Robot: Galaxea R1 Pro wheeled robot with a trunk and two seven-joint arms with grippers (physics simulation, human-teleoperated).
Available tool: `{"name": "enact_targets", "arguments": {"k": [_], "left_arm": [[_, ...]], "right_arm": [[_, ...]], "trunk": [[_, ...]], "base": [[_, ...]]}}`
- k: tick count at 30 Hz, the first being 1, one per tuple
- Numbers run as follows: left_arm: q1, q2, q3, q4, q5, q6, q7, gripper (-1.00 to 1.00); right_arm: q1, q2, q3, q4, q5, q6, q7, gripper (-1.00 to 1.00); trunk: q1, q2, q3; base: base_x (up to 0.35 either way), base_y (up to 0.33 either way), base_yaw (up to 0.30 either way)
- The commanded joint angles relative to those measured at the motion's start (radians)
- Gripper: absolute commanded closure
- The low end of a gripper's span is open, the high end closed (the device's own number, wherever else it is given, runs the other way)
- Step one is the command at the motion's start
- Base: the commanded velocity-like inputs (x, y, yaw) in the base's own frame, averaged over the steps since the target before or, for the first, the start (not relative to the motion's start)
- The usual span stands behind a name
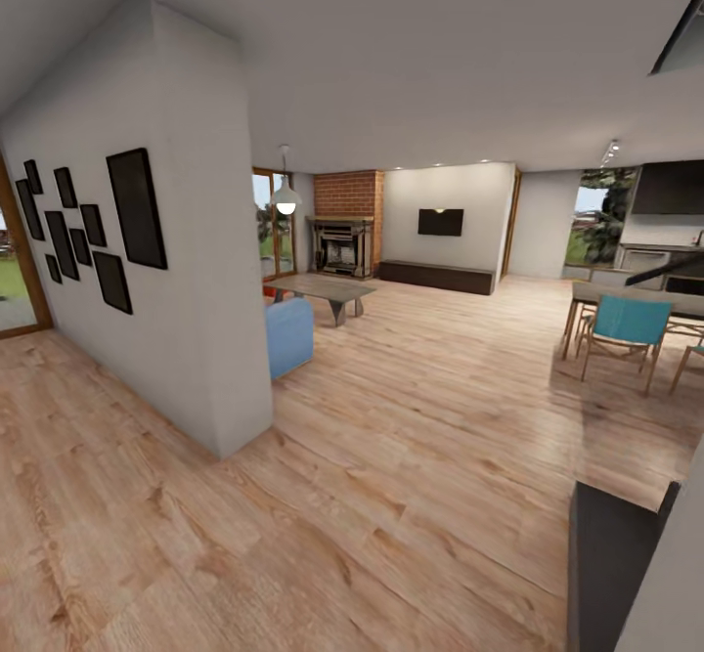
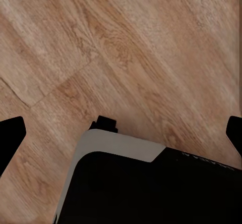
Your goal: Move the two storage containers from the living room to the garage. In the garage, place one container on the floor and stack the other container on top of it (either order is fine).
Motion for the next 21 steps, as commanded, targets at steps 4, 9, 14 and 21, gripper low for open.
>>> {"name": "enact_targets", "arguments": {"k": [4, 9, 14, 21], "left_arm": [[-0.001, 0.000, -0.009, 0.000, 0.009, -0.002, 0.003, -1.00], [-0.001, 0.000, -0.009, 0.000, 0.009, -0.001, 0.003, -1.00], [-0.001, 0.000, -0.009, 0.000, 0.009, 0.000, 0.003, -1.00], [-0.001, 0.000, -0.009, 0.000, 0.009, 0.001, 0.003, -1.00]], "right_arm": [[-0.001, 0.000, -0.008, 0.004, 0.011, -0.005, -0.005, -1.00], [-0.002, 0.000, -0.008, 0.003, 0.011, -0.005, -0.005, -1.00], [-0.001, 0.000, -0.009, 0.003, 0.010, -0.005, -0.013, -1.00], [-0.002, 0.000, -0.011, 0.003, 0.009, -0.005, -0.016, -1.00]], "trunk": [[0.001, -0.001, -0.001], [0.001, -0.001, -0.001], [0.001, -0.001, -0.001], [0.001, -0.001, -0.001]], "base": [[0.322, 0.000, 0.000], [0.322, 0.000, 0.000], [0.322, 0.000, 0.000], [0.322, 0.000, 0.000]]}}
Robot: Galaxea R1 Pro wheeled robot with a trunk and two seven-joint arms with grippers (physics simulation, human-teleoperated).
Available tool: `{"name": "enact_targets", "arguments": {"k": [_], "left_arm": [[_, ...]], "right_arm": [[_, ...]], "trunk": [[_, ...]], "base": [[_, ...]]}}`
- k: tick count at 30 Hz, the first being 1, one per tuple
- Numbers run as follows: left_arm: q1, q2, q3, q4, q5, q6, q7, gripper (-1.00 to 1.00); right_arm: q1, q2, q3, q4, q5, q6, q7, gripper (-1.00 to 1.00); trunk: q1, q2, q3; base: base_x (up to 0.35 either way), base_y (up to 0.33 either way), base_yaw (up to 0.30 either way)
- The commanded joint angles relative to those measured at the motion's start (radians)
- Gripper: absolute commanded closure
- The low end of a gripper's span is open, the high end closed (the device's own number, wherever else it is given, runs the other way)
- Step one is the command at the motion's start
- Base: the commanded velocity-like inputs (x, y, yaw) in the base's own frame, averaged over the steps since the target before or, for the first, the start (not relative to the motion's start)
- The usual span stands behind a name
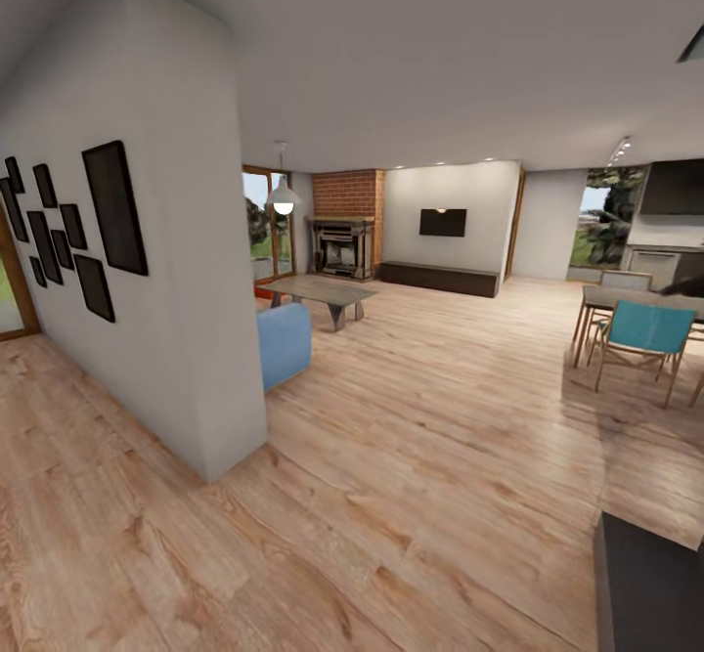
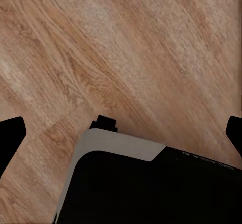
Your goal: Move the two storage containers from the living room to the garage. In the garage, place one container on the floor and stack the other container on top of it (either order is fine).
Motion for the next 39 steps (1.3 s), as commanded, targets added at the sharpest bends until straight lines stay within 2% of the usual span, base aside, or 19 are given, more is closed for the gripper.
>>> {"name": "enact_targets", "arguments": {"k": [1, 12, 22, 39], "left_arm": [[-0.001, 0.000, -0.009, 0.000, 0.007, -0.002, 0.003, -1.00], [-0.001, -0.001, -0.009, 0.000, 0.007, -0.004, 0.003, -1.00], [-0.001, -0.002, -0.009, 0.000, 0.007, -0.005, 0.003, -1.00], [-0.001, -0.002, -0.009, 0.000, 0.007, -0.005, 0.003, -1.00]], "right_arm": [[-0.002, 0.000, -0.008, 0.003, 0.011, -0.005, -0.005, -1.00], [-0.001, 0.001, -0.005, 0.003, 0.012, -0.005, -0.007, -1.00], [-0.001, 0.002, -0.001, 0.002, 0.020, -0.005, 0.004, -1.00], [-0.001, 0.001, 0.001, 0.002, 0.023, -0.005, 0.008, -1.00]], "trunk": [[0.001, -0.001, -0.001], [0.001, -0.001, -0.001], [0.001, -0.001, -0.001], [0.001, -0.001, -0.001]], "base": [[0.322, 0.000, 0.000], [0.322, 0.000, -0.067], [0.321, 0.072, -0.272], [0.311, 0.182, -0.287]]}}
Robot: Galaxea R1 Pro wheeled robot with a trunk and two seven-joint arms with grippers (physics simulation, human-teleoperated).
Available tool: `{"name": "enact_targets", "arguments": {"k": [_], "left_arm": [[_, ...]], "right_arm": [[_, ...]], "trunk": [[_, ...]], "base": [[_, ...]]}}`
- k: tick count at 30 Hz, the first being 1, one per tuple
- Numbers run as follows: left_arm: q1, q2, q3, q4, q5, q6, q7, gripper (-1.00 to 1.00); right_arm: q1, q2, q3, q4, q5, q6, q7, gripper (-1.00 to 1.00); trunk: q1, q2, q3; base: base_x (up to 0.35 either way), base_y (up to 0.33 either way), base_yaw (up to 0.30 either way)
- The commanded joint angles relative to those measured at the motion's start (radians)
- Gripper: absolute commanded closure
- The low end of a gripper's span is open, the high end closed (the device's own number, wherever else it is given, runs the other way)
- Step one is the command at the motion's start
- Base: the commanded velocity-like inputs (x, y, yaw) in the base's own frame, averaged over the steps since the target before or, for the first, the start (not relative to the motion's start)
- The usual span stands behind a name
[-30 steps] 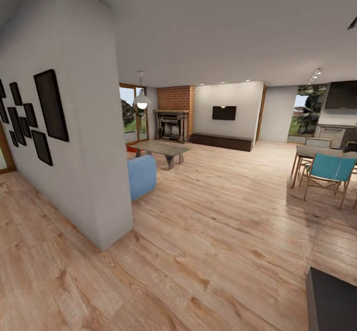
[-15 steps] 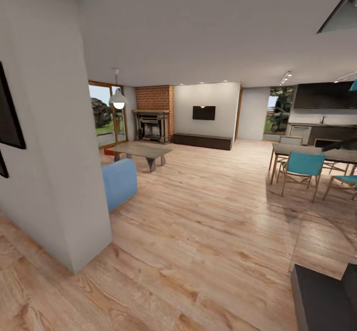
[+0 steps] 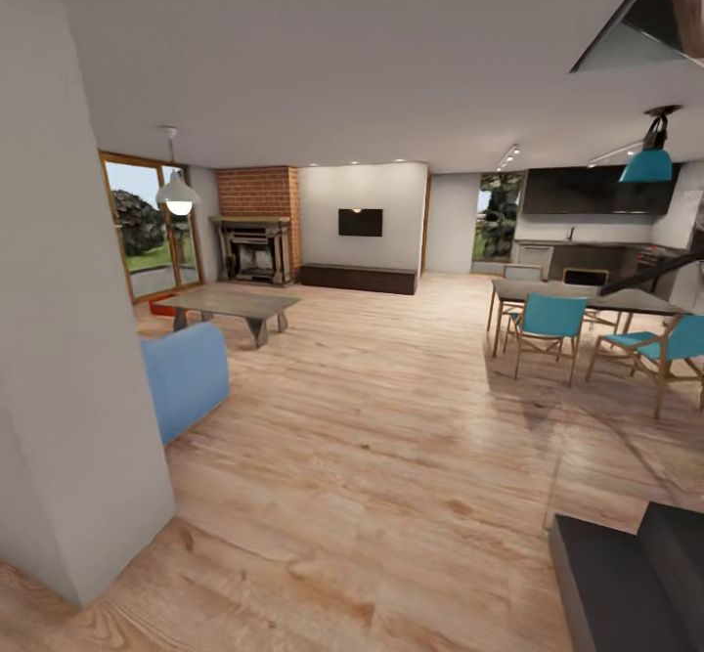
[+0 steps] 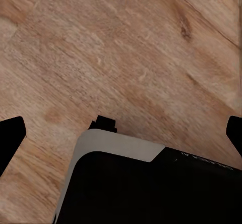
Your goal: Move the two storage containers from the living room to the garage. In the garage, place one container on the floor and stack the other container on top of it (either order is fine).
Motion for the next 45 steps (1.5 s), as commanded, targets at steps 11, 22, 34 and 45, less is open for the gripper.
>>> {"name": "enact_targets", "arguments": {"k": [11, 22, 34, 45], "left_arm": [[0.000, 0.000, -0.009, 0.000, 0.008, -0.002, 0.002, -1.00], [0.000, 0.000, -0.009, 0.000, 0.008, -0.002, 0.002, -1.00], [0.000, 0.002, -0.009, 0.000, 0.009, -0.002, 0.002, -1.00], [0.000, 0.005, -0.009, 0.000, 0.010, 0.002, 0.002, -1.00]], "right_arm": [[-0.002, -0.001, -0.006, 0.003, 0.013, -0.007, -0.010, -1.00], [-0.002, -0.003, -0.002, 0.003, 0.013, -0.008, -0.006, -1.00], [-0.002, 0.000, -0.006, 0.003, 0.013, -0.008, -0.016, -1.00], [-0.002, 0.000, -0.006, 0.003, 0.013, -0.008, -0.016, -1.00]], "trunk": [[0.001, -0.001, -0.001], [0.001, -0.001, -0.001], [0.001, -0.001, -0.001], [0.001, -0.001, -0.001]], "base": [[0.305, 0.209, -0.180], [0.305, 0.209, -0.002], [0.307, 0.186, -0.105], [0.322, 0.016, -0.284]]}}
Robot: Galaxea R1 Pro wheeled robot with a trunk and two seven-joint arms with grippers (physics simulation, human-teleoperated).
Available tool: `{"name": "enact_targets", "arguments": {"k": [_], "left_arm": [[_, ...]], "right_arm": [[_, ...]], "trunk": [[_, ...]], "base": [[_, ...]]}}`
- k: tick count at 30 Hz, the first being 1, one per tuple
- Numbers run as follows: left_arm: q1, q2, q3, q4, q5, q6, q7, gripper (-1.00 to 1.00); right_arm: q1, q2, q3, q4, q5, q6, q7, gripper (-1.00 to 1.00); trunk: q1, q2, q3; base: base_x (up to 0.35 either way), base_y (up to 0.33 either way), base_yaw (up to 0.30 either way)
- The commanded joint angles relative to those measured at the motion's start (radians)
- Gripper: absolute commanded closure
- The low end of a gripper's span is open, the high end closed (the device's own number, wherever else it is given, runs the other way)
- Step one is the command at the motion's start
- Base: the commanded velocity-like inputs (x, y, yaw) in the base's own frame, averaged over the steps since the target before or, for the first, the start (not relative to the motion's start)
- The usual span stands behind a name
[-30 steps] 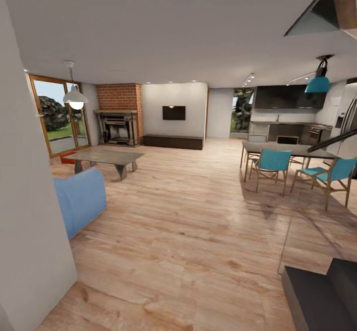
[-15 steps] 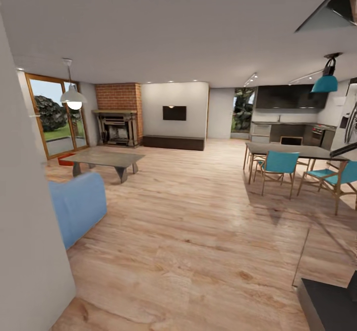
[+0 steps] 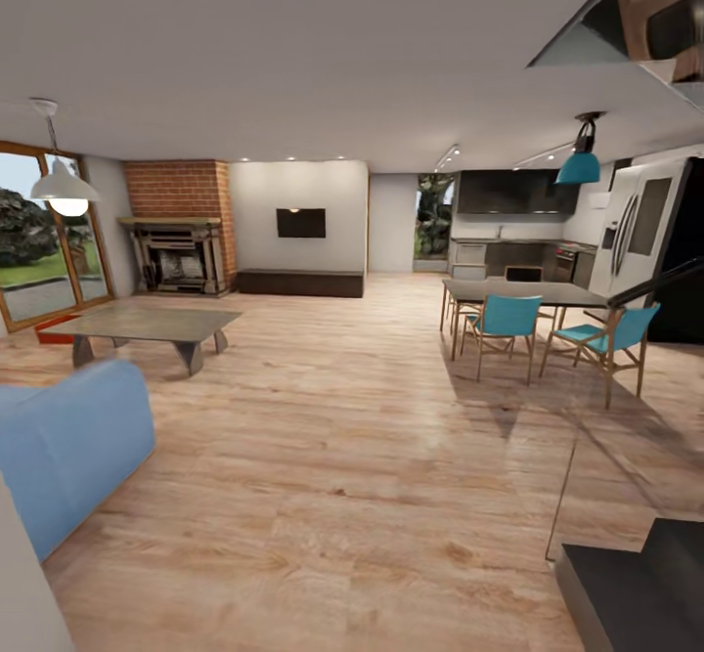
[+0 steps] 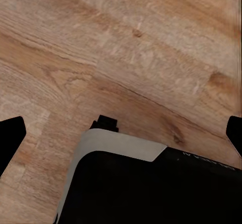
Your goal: Move the two storage containers from the living room to the garage. In the garage, place one container on the floor and stack the other container on top of it (either order is fine).
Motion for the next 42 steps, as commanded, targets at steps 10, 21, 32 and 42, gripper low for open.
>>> {"name": "enact_targets", "arguments": {"k": [10, 21, 32, 42], "left_arm": [[0.000, 0.000, -0.009, 0.000, 0.008, -0.001, 0.003, -1.00], [0.000, 0.000, -0.009, 0.000, 0.007, -0.003, 0.003, -1.00], [0.000, 0.000, -0.009, 0.000, 0.007, -0.004, 0.003, -1.00], [0.000, 0.000, -0.009, 0.000, 0.007, -0.004, 0.003, -1.00]], "right_arm": [[-0.002, -0.002, -0.006, 0.003, 0.011, -0.005, 0.003, -1.00], [-0.002, -0.002, -0.007, 0.003, 0.008, -0.002, 0.003, -1.00], [-0.002, -0.001, -0.010, 0.003, 0.003, -0.002, 0.004, -1.00], [-0.002, -0.001, -0.010, 0.003, 0.002, -0.002, 0.004, -1.00]], "trunk": [[0.001, -0.001, -0.001], [0.001, -0.001, -0.001], [0.001, -0.001, -0.001], [0.001, -0.001, -0.001]], "base": [[0.323, 0.000, -0.098], [0.323, 0.000, -0.001], [0.323, 0.000, 0.000], [0.323, 0.000, 0.000]]}}
